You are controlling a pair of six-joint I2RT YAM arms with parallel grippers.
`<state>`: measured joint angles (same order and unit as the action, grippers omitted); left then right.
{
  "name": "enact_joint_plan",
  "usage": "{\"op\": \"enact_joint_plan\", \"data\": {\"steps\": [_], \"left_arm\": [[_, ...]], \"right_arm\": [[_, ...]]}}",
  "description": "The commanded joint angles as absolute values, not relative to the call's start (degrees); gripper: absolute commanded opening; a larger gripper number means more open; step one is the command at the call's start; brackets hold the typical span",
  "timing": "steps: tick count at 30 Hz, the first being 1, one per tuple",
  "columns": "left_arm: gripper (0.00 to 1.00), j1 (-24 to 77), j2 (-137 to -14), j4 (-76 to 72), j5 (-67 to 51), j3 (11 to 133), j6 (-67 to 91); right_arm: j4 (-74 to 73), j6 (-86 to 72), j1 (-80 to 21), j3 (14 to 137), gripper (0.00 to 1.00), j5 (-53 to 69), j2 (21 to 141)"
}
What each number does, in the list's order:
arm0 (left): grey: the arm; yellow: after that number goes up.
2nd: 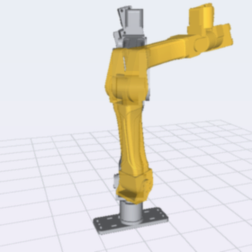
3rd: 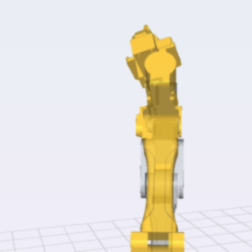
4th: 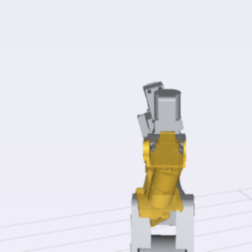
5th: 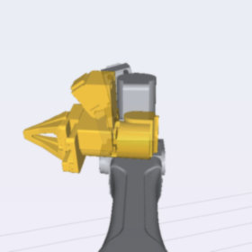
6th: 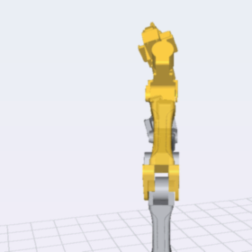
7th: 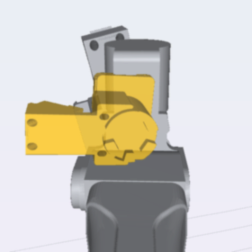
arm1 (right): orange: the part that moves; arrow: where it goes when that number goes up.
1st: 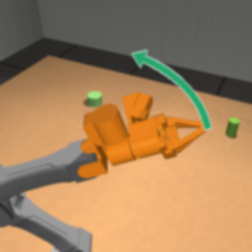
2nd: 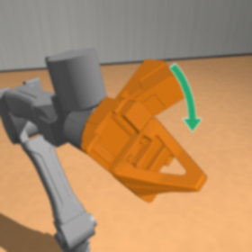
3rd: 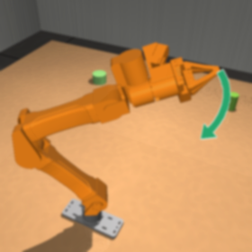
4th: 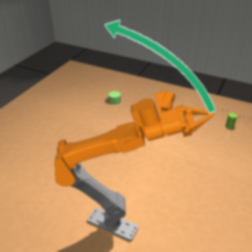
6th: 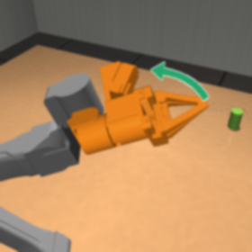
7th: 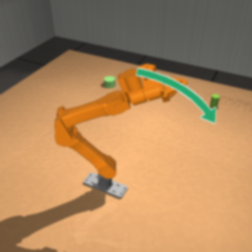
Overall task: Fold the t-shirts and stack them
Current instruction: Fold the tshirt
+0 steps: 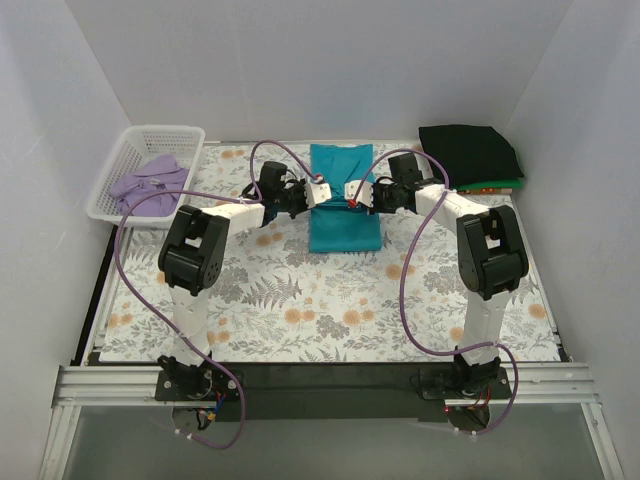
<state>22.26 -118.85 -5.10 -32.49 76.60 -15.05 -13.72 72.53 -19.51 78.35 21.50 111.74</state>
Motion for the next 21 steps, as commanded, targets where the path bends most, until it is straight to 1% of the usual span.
{"op": "enact_joint_plan", "data": {"steps": [1, 12, 18, 20, 21], "left_arm": [[0.0, 21.6, -118.4, -7.6, -32.3, 78.0, -15.6], [0.0, 21.6, -117.3, -8.1, -33.0, 79.6, -14.8], [0.0, 21.6, -120.3, -9.5, -31.6, 81.3, -14.3], [0.0, 21.6, -121.8, -10.7, -30.8, 82.2, -13.7], [0.07, 21.6, -122.1, -11.5, -30.6, 82.3, -13.2]], "right_arm": [[-12.0, 74.5, -18.5, 81.3, 0.01, 20.7, 113.2], [-11.7, 73.7, -17.1, 82.0, 0.01, 20.9, 111.3], [-10.8, 72.4, -17.0, 84.6, 0.02, 20.1, 115.4], [-10.1, 71.4, -17.0, 85.5, 0.07, 19.7, 117.0], [-9.8, 70.9, -17.0, 85.9, 0.18, 18.9, 117.5]]}}
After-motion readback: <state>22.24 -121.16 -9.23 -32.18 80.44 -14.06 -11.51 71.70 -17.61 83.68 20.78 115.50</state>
